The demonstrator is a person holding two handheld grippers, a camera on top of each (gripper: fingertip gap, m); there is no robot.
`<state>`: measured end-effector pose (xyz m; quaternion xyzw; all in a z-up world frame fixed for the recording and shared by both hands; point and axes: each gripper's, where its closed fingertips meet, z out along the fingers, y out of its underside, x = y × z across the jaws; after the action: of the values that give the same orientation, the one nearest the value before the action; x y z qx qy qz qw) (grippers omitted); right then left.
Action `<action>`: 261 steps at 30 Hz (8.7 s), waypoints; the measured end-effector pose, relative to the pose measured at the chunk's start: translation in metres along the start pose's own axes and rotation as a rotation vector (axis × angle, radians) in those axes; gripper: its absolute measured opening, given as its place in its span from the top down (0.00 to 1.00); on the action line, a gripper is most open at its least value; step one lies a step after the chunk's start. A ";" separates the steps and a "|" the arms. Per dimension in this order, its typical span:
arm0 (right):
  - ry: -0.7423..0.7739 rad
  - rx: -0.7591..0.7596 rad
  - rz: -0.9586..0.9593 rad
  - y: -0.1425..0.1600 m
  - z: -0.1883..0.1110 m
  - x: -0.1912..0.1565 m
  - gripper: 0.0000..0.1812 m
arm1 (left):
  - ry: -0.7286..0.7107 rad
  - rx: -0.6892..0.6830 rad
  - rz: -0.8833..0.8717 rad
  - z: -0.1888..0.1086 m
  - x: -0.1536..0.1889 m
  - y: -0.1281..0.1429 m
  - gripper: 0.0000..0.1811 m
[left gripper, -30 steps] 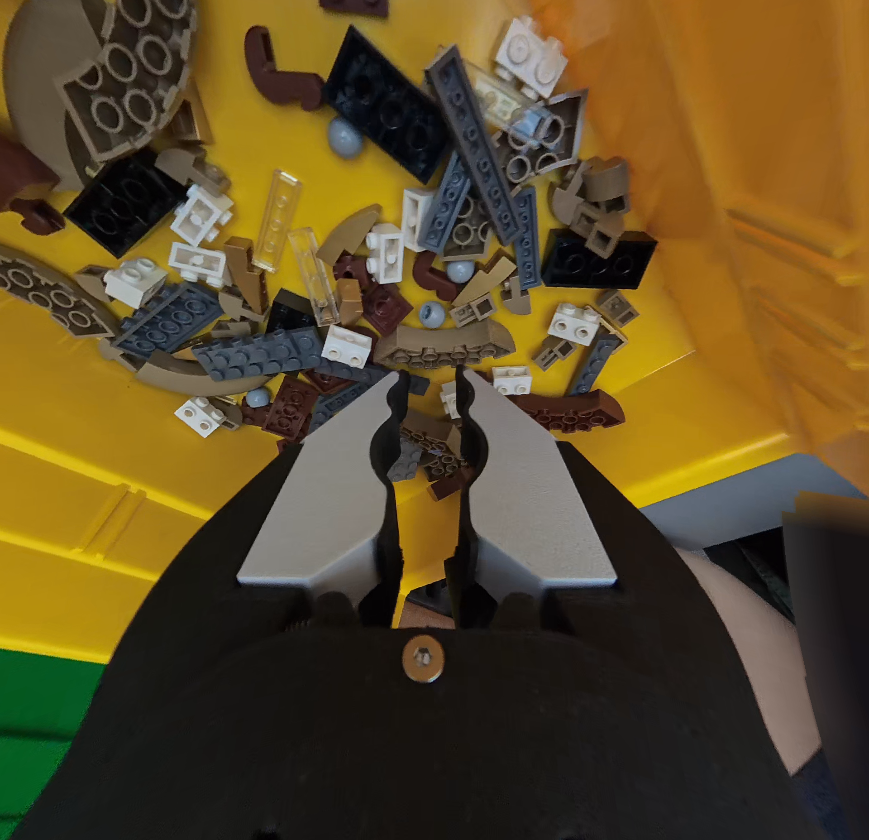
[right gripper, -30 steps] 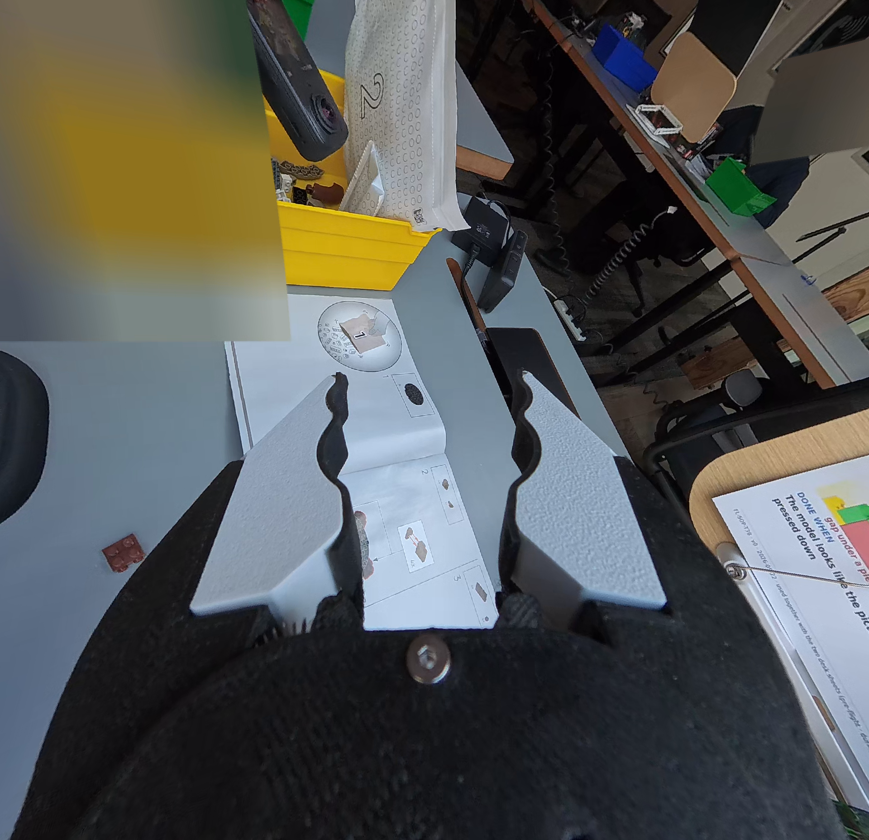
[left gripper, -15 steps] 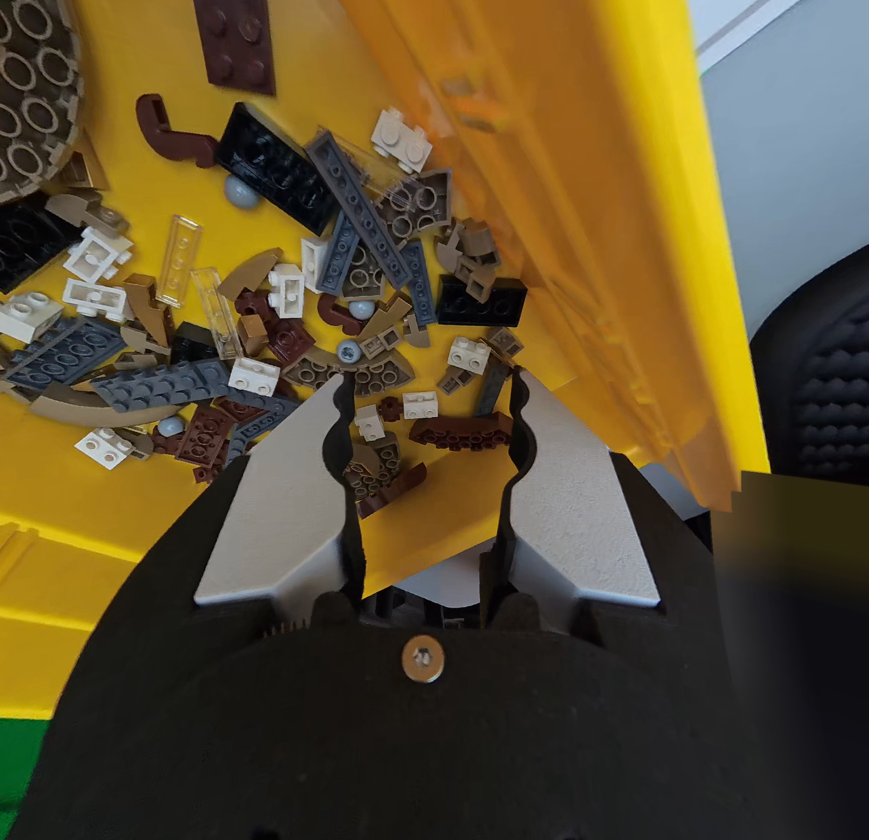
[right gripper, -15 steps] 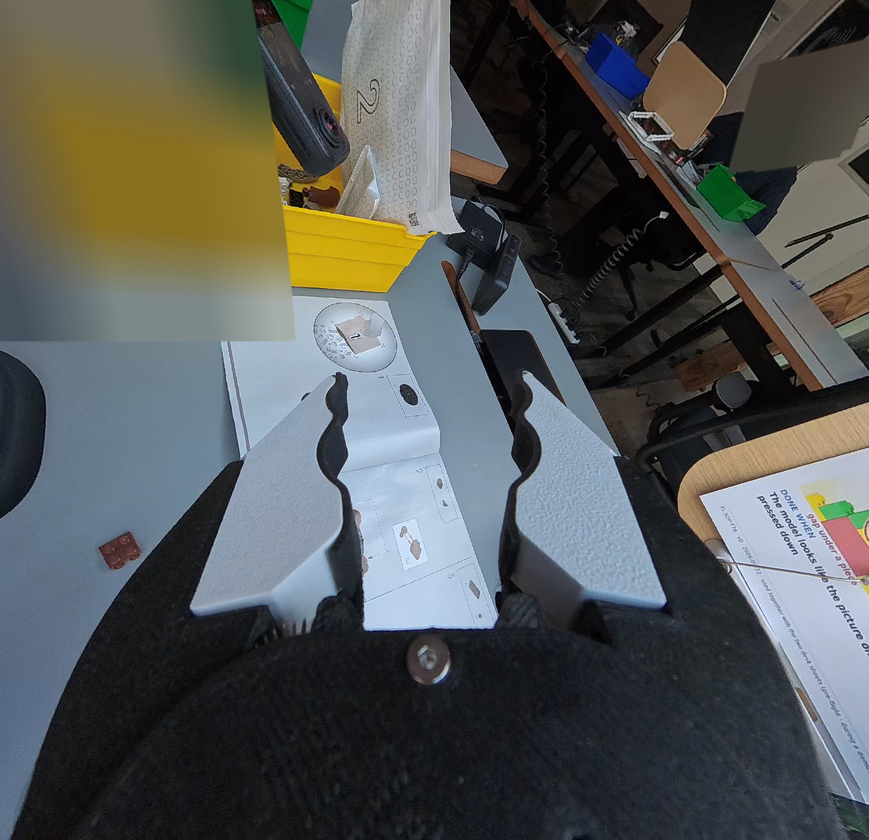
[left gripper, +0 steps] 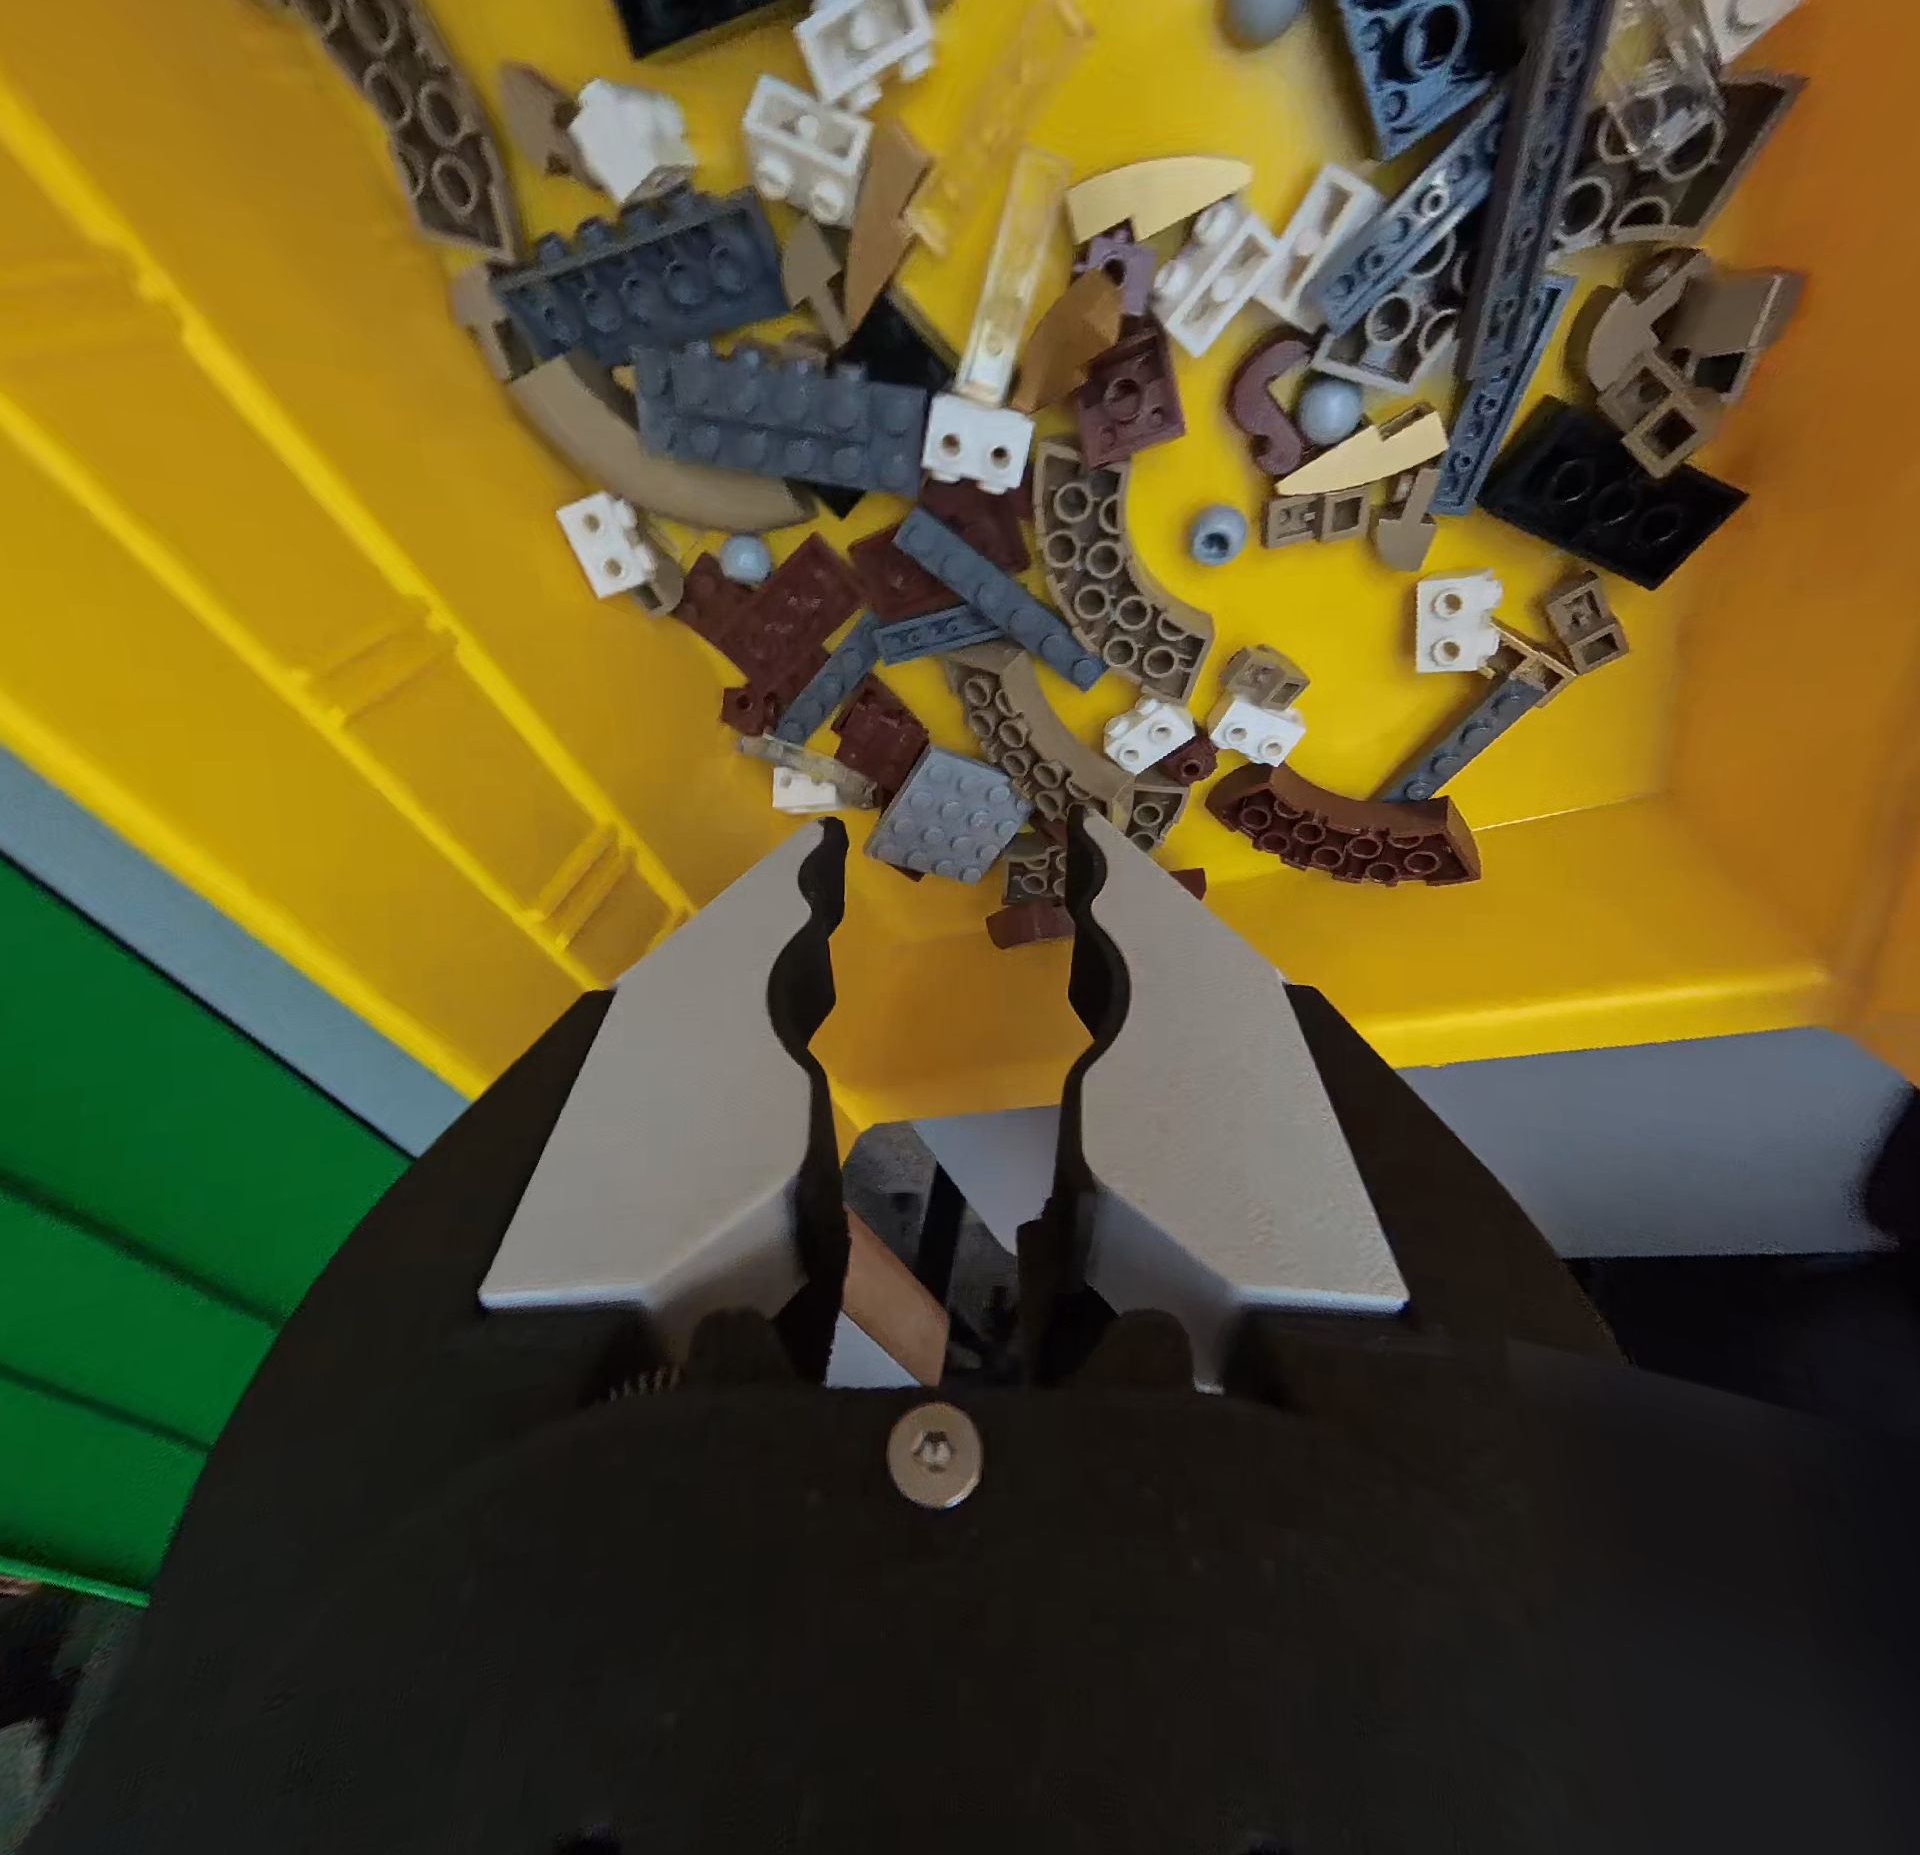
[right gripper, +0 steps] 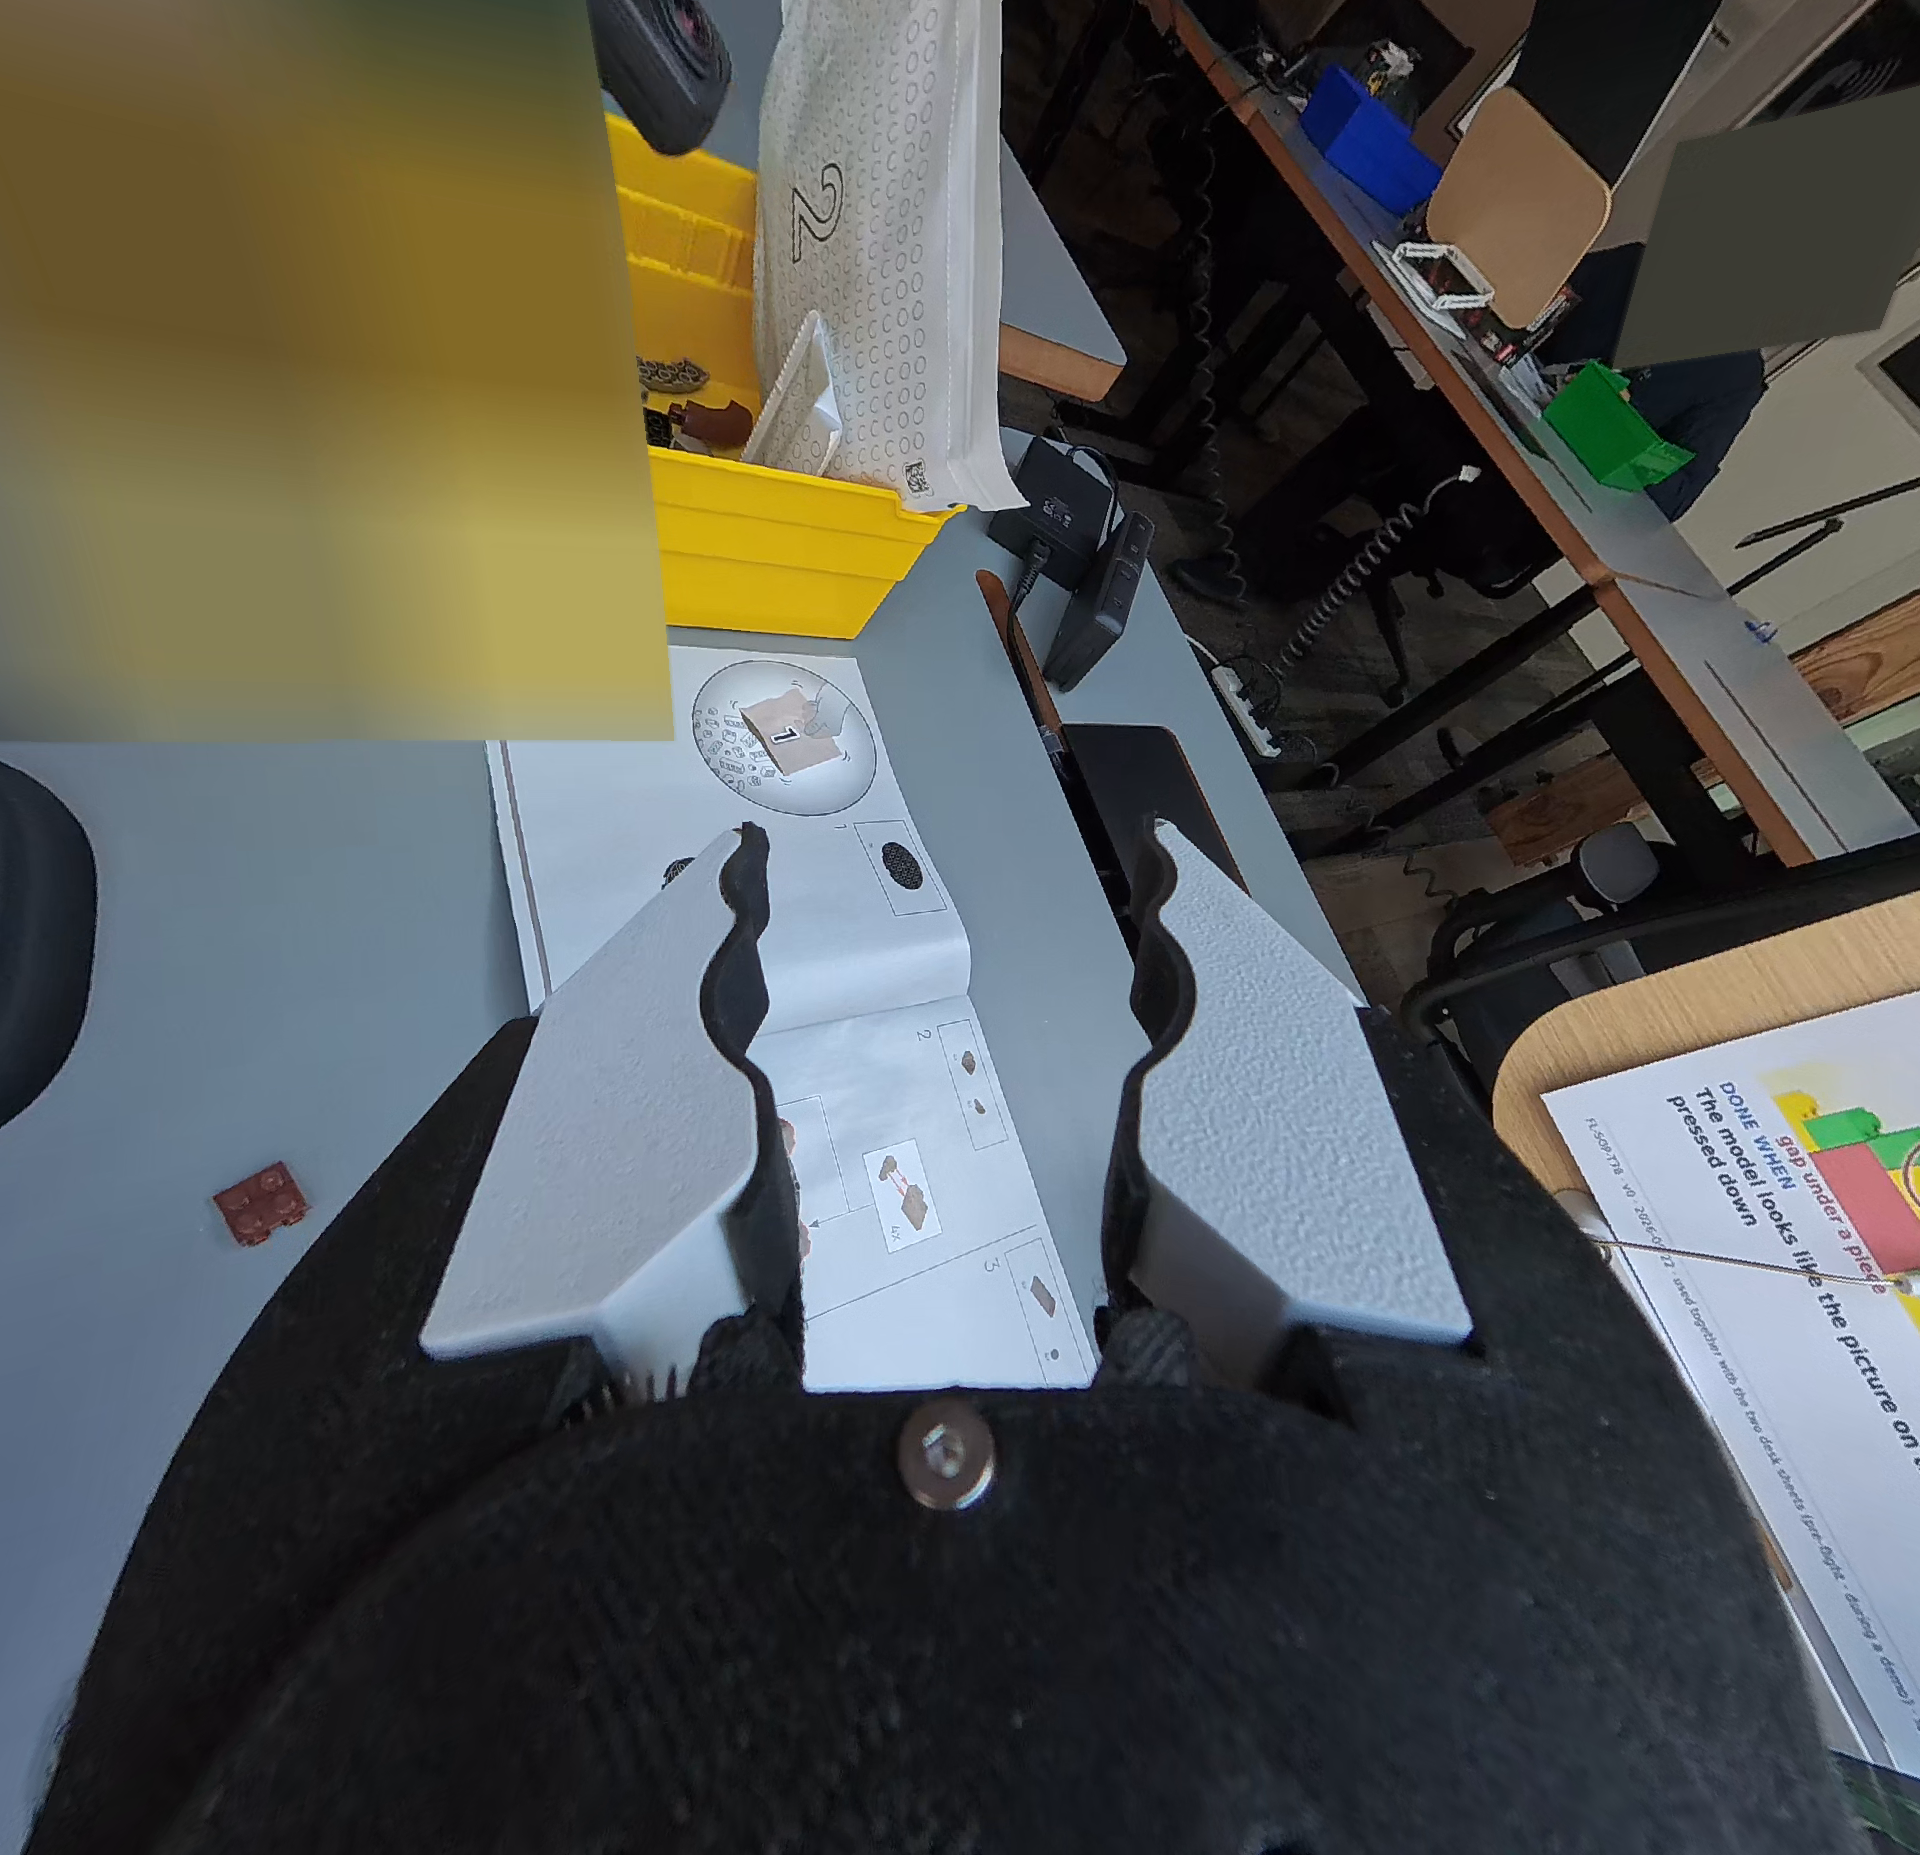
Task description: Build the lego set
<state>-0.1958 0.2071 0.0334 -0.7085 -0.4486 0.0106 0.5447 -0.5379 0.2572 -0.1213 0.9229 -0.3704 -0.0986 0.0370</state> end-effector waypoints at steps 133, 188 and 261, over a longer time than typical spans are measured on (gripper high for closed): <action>-0.092 -0.102 -0.148 0.017 0.013 -0.028 0.61 | 0.208 0.213 -0.246 0.015 -0.034 -0.068 0.78; -0.068 -0.127 -0.190 0.021 0.010 -0.023 0.61 | 0.140 0.351 -0.121 -0.005 -0.029 -0.092 0.94; -0.108 -0.095 -0.189 0.014 -0.005 -0.027 0.61 | -0.350 0.579 0.980 -0.093 0.011 -0.152 0.95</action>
<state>-0.2012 0.1860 0.0117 -0.6865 -0.5420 -0.0241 0.4842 -0.4077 0.3586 -0.0537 0.5870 -0.7656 -0.1156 -0.2365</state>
